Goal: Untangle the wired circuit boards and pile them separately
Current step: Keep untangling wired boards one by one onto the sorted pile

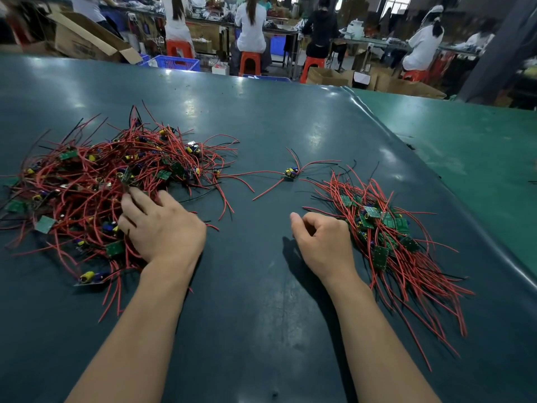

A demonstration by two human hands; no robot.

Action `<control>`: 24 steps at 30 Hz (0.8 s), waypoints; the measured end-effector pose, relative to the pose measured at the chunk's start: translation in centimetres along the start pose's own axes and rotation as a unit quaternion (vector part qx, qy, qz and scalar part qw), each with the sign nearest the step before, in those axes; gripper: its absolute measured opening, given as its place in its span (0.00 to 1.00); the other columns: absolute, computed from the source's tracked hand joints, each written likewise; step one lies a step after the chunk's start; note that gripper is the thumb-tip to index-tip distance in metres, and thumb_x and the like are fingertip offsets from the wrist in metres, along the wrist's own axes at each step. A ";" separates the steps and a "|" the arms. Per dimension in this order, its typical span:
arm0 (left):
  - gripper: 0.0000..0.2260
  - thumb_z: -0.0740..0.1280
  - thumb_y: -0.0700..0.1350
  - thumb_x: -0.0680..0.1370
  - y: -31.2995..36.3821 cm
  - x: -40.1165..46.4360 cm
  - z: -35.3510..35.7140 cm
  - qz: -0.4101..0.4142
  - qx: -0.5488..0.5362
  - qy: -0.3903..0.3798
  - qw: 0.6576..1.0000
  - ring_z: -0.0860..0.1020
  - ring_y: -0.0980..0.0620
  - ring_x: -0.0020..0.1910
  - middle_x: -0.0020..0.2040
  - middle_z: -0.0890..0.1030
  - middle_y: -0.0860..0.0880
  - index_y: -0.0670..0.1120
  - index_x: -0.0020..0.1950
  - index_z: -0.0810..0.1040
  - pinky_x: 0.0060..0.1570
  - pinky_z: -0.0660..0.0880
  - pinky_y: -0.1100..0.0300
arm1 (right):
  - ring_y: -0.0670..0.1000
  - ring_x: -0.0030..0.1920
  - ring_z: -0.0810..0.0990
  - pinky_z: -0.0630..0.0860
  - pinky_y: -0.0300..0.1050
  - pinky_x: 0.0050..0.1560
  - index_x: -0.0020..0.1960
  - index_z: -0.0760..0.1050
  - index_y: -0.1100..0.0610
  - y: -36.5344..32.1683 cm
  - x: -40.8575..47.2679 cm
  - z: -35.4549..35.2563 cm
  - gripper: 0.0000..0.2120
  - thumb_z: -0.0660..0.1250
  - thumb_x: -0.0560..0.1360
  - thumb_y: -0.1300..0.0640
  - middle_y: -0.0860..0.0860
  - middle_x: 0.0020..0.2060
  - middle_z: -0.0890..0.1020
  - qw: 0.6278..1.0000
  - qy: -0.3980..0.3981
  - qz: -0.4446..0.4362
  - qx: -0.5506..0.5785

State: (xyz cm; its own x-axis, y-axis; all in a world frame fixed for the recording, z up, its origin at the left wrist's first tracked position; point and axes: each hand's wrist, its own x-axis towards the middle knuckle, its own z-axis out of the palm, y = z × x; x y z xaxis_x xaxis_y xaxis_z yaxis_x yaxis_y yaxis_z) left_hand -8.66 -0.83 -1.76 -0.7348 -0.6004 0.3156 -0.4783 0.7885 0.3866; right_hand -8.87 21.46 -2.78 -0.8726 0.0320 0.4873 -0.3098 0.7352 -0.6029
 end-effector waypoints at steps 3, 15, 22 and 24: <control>0.17 0.66 0.42 0.75 0.0 0.0 0.0 0.022 0.005 0.033 0.999 0.65 0.37 0.64 0.66 0.72 0.39 0.43 0.64 0.75 0.61 0.61 0.42 | 0.56 0.28 0.70 0.67 0.49 0.32 0.29 0.70 0.61 0.1 0.1 0.0 0.23 0.67 0.78 0.50 0.50 0.22 0.69 1.000 0.000 -0.001 0.000; 0.20 0.65 0.44 0.75 -0.3 1.4 0.0 -0.012 0.032 -0.003 0.999 0.64 0.38 0.65 0.66 0.70 0.39 0.43 0.67 0.71 0.61 0.62 0.42 | 0.56 0.28 0.73 0.73 0.52 0.33 0.28 0.69 0.59 0.0 -0.1 -0.3 0.23 0.66 0.78 0.49 0.52 0.22 0.73 0.999 0.001 0.025 0.039; 0.17 0.65 0.39 0.75 -0.5 1.4 0.2 -0.011 -0.036 0.060 0.997 0.67 0.39 0.61 0.59 0.78 0.41 0.46 0.65 0.74 0.60 0.60 0.39 | 0.57 0.29 0.75 0.74 0.53 0.35 0.30 0.74 0.60 0.0 0.0 -0.3 0.22 0.66 0.79 0.50 0.54 0.24 0.76 0.998 0.004 0.036 0.051; 0.14 0.65 0.39 0.76 -0.5 1.2 -0.2 -0.005 -0.087 0.117 0.989 0.69 0.39 0.60 0.57 0.80 0.42 0.47 0.62 0.78 0.59 0.61 0.39 | 0.57 0.30 0.76 0.75 0.53 0.36 0.31 0.75 0.61 0.1 0.0 -0.3 0.22 0.65 0.79 0.49 0.54 0.25 0.77 0.998 -0.002 0.042 0.052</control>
State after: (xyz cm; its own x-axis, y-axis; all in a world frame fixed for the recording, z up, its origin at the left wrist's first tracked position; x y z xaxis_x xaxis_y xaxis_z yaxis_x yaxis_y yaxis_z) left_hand -9.19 -1.99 -1.43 -0.5894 -0.6388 0.4945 -0.3804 0.7595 0.5276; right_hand -8.82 21.71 -2.63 -0.8987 0.0878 0.4298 -0.2728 0.6555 -0.7042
